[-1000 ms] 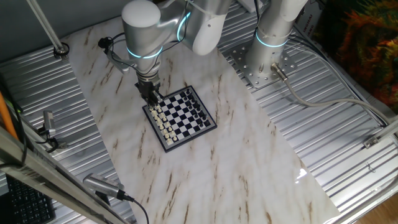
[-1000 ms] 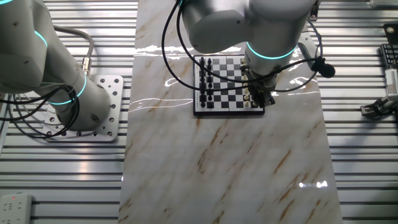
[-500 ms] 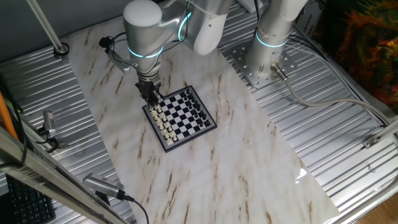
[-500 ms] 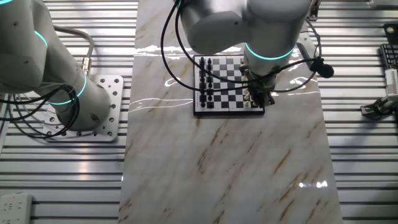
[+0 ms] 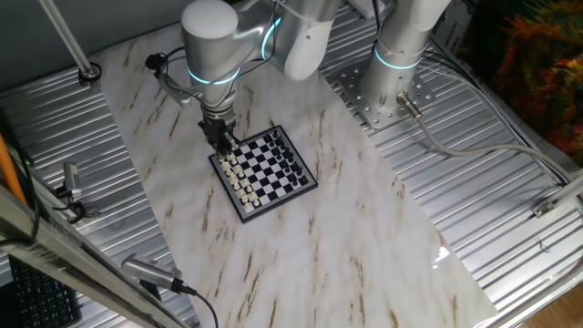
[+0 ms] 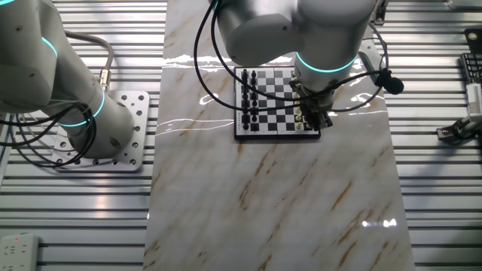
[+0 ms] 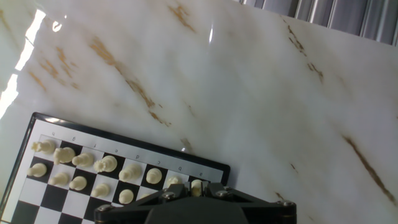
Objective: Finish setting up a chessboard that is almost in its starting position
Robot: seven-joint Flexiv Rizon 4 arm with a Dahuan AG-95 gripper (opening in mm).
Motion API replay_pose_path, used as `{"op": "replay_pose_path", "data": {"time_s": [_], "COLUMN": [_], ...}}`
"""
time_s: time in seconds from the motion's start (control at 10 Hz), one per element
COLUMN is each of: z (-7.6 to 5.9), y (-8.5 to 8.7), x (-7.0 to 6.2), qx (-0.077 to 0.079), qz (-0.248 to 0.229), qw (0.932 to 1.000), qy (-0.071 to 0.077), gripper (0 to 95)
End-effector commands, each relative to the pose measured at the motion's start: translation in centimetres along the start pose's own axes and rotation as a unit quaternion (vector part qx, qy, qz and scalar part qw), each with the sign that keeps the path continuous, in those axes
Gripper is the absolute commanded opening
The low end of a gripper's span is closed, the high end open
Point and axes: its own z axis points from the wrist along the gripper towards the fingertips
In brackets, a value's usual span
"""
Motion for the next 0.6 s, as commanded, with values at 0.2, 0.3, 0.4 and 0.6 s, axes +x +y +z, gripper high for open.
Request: {"op": "replay_pose_path", "data": {"time_s": [0.2, 0.3, 0.4, 0.6], "z": [0.02, 0.02, 0.02, 0.02], "y": [-0.02, -0.02, -0.02, -0.02], "x": [0.03, 0.03, 0.03, 0.03], "qx": [0.000, 0.000, 0.000, 0.000], "qz": [-0.001, -0.002, -0.003, -0.003], "qw": [1.0000, 1.0000, 1.0000, 1.0000], "qy": [-0.001, -0.001, -0.002, -0.002], "gripper": [0.0, 0.0, 19.0, 19.0]}}
